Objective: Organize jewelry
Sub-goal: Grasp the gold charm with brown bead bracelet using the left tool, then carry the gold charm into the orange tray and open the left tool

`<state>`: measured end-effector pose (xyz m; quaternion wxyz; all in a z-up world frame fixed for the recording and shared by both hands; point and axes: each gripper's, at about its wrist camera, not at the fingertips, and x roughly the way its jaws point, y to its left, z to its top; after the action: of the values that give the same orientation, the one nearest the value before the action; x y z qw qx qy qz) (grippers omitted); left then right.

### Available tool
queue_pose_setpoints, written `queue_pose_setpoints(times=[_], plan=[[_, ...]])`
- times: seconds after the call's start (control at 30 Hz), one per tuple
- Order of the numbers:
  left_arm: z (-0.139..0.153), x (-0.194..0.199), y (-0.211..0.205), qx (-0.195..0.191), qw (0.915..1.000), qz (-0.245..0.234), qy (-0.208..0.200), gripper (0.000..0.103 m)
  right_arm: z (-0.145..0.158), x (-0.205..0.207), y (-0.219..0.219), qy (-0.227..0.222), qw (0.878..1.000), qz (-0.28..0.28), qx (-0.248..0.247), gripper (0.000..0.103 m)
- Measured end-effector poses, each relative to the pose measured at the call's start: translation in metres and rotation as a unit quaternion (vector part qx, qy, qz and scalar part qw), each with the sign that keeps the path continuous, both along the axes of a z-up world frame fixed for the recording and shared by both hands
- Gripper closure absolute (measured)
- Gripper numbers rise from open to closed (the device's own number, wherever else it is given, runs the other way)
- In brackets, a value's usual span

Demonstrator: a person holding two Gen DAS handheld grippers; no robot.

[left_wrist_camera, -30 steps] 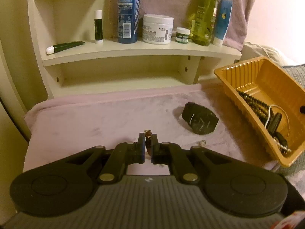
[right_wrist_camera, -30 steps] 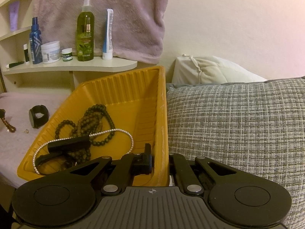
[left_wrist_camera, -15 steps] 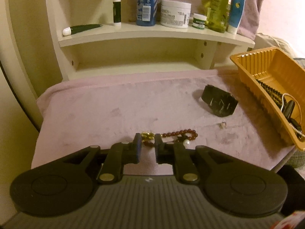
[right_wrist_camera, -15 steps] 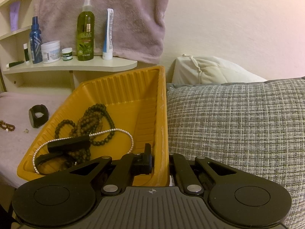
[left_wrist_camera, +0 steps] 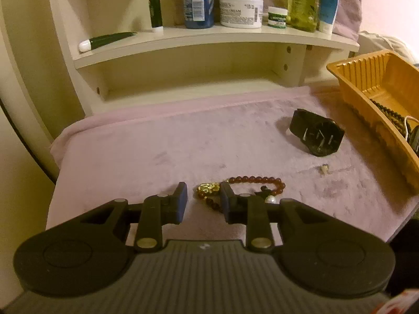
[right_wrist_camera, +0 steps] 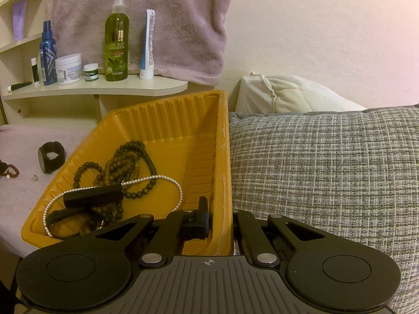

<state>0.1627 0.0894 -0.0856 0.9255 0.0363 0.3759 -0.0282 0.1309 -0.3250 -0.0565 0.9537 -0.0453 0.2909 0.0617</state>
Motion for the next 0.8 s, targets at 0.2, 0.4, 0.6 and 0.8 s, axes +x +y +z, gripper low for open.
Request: queue_pose_setpoints(times=[0.2,0.4,0.6,0.8], plan=[[0.008,-0.006,0.000,0.005,0.9998,-0.016,-0.009,0.087,0.000,0.000,0.000,0.000,1.000,0.001,0.000,0.100],[0.034,-0.015,0.001,0.006,0.9987,-0.019,-0.046,0.087,0.000,0.000,0.000,-0.001,1.000,0.001,0.000,0.100],[0.063,-0.016,-0.003,0.005,0.9968,-0.032,-0.074,0.087,0.001,-0.002,0.001,-0.004,1.000,0.001,0.001,0.100],[0.080,-0.015,-0.005,-0.006,0.9954,-0.039,-0.087,0.087,0.002,-0.003,0.002,-0.005,1.000,0.001,0.002,0.100]])
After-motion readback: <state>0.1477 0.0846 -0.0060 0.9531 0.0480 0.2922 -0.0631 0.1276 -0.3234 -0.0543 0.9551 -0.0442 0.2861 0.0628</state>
